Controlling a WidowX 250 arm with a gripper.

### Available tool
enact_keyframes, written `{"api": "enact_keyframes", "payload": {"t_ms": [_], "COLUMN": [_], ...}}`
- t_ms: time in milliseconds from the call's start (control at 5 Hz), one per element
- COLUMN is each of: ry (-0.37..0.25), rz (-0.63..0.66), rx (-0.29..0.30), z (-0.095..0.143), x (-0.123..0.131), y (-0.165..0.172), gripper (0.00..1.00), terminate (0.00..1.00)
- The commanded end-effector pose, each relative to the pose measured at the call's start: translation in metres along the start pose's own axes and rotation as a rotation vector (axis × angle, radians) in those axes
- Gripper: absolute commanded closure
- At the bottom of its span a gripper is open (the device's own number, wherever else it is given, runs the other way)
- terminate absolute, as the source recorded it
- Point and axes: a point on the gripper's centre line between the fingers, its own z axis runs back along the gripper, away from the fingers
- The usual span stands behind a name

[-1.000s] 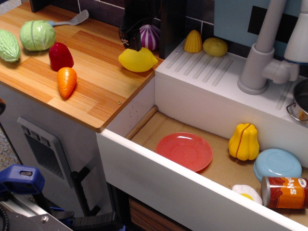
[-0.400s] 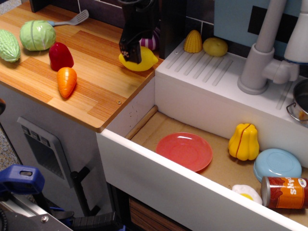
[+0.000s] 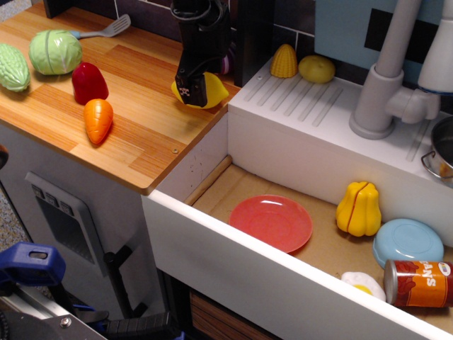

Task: Put lemon on plate

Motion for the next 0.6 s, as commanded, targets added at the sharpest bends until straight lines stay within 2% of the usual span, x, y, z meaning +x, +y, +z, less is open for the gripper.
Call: {"api": "enact_keyframes", "payload": {"t_ms": [0, 200, 400], "ry": [-0.011, 0.011, 0.071], "rz": [0.071, 0.141, 0.262], "rx": [0.030, -0.002, 0.034], "z": [0.003, 0.014, 0.037], "x": [0.001, 0.012, 0.055], "y": [0.007, -0.010, -0.041], "gripper": [1.00, 1.00, 1.00], "terminate": [0.00, 0.00, 0.00]}}
